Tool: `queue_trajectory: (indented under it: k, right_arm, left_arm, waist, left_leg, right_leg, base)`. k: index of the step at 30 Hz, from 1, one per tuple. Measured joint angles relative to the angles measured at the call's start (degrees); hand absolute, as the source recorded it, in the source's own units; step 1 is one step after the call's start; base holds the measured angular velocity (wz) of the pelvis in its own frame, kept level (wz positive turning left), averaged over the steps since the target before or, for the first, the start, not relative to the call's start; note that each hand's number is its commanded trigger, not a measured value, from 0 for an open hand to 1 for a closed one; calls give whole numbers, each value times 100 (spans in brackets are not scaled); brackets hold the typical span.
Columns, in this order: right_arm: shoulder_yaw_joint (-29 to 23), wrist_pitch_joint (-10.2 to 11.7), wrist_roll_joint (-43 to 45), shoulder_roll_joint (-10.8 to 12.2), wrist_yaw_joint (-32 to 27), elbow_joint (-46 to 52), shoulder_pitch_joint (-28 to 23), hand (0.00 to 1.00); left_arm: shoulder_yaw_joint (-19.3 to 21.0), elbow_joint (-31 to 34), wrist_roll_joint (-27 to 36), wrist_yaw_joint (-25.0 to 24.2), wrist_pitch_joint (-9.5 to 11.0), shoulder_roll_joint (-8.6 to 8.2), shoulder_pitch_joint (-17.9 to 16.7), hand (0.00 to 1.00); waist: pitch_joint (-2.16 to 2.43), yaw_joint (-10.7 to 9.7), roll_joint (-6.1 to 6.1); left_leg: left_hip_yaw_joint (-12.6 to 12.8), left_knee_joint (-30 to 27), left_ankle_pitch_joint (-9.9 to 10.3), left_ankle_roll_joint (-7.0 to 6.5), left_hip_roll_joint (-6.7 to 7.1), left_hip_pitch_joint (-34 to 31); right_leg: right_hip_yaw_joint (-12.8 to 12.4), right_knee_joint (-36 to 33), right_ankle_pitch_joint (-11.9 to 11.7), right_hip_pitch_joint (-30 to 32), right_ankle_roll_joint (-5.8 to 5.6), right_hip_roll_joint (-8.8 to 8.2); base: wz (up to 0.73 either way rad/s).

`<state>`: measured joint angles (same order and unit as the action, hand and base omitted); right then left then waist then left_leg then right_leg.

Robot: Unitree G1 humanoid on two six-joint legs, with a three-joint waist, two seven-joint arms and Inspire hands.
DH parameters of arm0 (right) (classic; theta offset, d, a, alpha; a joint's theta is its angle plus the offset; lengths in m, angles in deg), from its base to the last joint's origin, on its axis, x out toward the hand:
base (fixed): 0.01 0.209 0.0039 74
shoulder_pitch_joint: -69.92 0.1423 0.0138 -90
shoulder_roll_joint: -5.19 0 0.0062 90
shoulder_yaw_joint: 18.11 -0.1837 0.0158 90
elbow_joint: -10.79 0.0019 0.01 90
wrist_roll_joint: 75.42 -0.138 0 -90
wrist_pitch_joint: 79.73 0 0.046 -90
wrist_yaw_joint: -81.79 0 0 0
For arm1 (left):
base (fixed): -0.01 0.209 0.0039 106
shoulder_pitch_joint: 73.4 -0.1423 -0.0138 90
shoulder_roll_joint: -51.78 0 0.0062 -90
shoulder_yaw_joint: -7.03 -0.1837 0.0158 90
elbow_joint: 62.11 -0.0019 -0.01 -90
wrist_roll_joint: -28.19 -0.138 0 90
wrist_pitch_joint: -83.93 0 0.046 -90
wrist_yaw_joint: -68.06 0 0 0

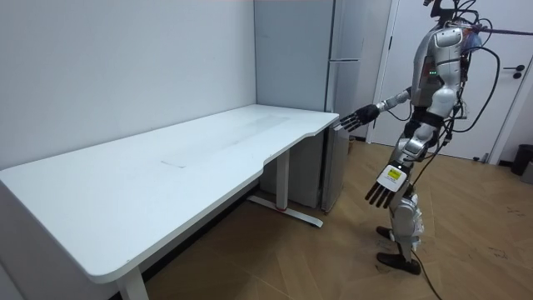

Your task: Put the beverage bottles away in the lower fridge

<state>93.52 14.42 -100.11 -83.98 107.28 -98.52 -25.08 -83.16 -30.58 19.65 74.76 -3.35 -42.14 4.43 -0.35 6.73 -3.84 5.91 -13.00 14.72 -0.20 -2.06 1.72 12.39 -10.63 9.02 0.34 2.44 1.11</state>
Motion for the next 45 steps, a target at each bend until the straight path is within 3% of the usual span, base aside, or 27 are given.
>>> queue_trajectory:
  k: [5, 7, 12, 15, 21, 26, 29, 36, 40, 45]
  right_arm:
    - [-57, -15, 1556, -102, 185, -476, -25, 0]
    - [-155, -145, 2288, -164, 146, -1031, -117, 0]
    - [-645, -257, 2760, -236, -15, -2506, -191, 0]
    - [-918, -265, 2482, -173, -156, -3275, -308, 0]
    - [-1436, -221, 1775, 198, -335, -4196, -279, 0]
    - [-1545, -210, 1381, 246, -493, -4703, -172, 0]
    - [-1793, -220, 1080, 381, -564, -4963, -177, 0]
    - [-1979, -244, 525, 530, -877, -5509, -82, 0]
    - [-2191, -294, 486, 561, -970, -5605, -58, 0]
    - [-2264, -299, 487, 561, -1070, -5629, -55, 0]
  left_arm:
    - [-6, 2, 2, -1, -131, 1, 17, 0]
    - [6, 9, 5, -6, -199, -2, 0, 0]
    - [6, -102, 0, -12, -288, 7, 2, 0]
    - [19, -113, -80, -5, -328, 15, -73, 0]
    - [128, -109, -355, -2, -402, -5, -195, 0]
    - [252, -221, -461, -4, -412, -74, -254, 0]
    - [465, -230, -741, -74, -506, -168, -228, 0]
    - [493, -287, -866, -90, -654, -275, -237, 0]
    - [688, -288, -1028, -124, -776, -342, -240, 0]
    - [703, -287, -1058, -210, -782, -347, -212, 0]
  waist:
    - [-5, -34, -1]
    - [2, -28, 7]
    - [12, -76, 9]
    - [27, -52, -20]
    - [30, -180, 3]
    - [28, -208, 110]
    - [24, -276, 120]
    - [17, -374, 147]
    - [21, -503, 219]
    - [16, -515, 239]
  left_leg:
    - [-47, 14, 0, 0, -6, -1]
    - [-87, 26, 1, 0, -4, -2]
    - [-173, 28, 0, -2, 24, 58]
    - [-205, 27, 0, -3, 40, 80]
    - [-376, -62, 0, -4, 69, 105]
    - [-399, -50, -1, -5, 73, 140]
    - [-446, -32, -1, -5, 88, 192]
    - [-430, 38, -1, -4, 89, 290]
    - [-397, 45, -1, -5, 90, 310]
    - [-309, 47, -2, -6, 85, 352]
  right_leg:
    - [50, 2, 0, -49, 0, -1]
    - [77, 3, 0, -70, 0, -9]
    - [144, 31, 10, -168, -6, -55]
    - [191, 95, 18, -244, -17, -65]
    - [342, 204, 19, -414, -33, -74]
    - [373, 204, 23, -460, -37, -84]
    - [417, 248, 49, -551, -59, -90]
    - [412, 293, 63, -645, -71, -85]
    - [389, 287, 65, -638, -74, -86]
    - [324, 286, 69, -644, -79, -87]
  base:
    - [6]
    - [5]
    - [7]
    - [9]
    - [17]
    - [3]
    - [13]
    - [1]
    - [-3]
    - [-8]
